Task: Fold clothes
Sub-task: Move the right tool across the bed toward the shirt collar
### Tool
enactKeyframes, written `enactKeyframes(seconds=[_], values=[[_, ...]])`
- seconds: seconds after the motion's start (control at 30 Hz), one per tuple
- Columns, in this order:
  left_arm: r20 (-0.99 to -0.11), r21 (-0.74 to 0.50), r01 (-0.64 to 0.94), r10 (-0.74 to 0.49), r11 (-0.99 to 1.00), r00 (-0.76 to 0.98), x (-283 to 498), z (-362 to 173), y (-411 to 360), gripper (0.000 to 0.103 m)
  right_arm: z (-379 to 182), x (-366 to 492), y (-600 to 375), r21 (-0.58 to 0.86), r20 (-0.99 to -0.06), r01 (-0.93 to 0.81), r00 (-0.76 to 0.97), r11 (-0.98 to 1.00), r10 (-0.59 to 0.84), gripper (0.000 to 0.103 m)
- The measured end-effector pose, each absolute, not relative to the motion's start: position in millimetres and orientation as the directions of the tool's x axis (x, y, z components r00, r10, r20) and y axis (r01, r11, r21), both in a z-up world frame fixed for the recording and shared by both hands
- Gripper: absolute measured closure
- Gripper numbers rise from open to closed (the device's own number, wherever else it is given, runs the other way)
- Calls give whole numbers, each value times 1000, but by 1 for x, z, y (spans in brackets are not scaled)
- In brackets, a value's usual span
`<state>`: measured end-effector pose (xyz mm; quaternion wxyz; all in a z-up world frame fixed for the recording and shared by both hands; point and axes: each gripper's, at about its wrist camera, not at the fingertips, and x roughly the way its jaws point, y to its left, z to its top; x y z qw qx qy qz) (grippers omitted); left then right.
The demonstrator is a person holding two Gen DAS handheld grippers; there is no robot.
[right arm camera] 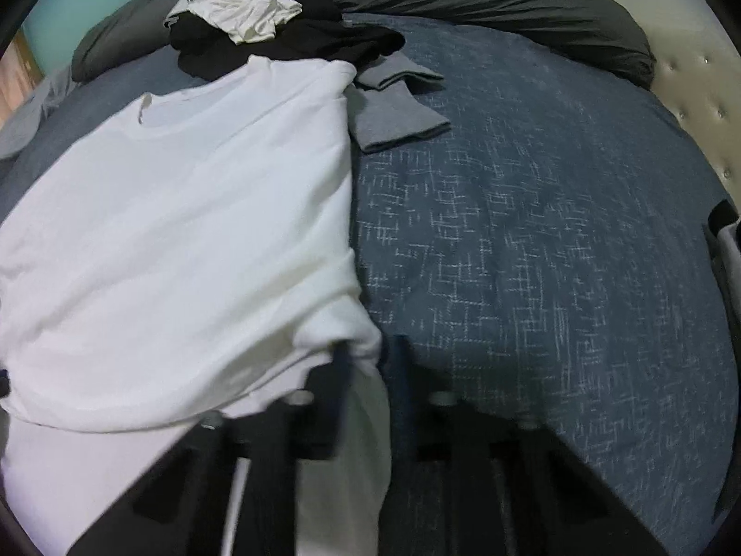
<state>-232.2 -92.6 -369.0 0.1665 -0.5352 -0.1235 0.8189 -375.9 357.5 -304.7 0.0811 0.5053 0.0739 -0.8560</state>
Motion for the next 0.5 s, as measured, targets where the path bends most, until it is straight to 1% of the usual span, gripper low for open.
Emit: enactKeyframes(seconds=[0.1, 0.23, 0.43, 0.5], values=[[-836, -386, -138, 409, -912, -366, -233, -370, -93, 80, -301, -373, 362, -66, -863, 218, -502, -974, -54, 98], [-837, -386, -136, 409, -912, -363, -234, -370, -92, 80, -304, -372, 374, -52, -863, 226, -500, -973, -70, 99], [-838, -388, -130, 408, -912, -361, -238, -372, -90, 80, -316, -373, 385, 10, -864, 210, -490, -978, -114, 99], [-837, -394, -127, 413, -910, -360, -240, -372, -90, 80, -316, -373, 389, 47, -865, 222, -478, -974, -151, 99]])
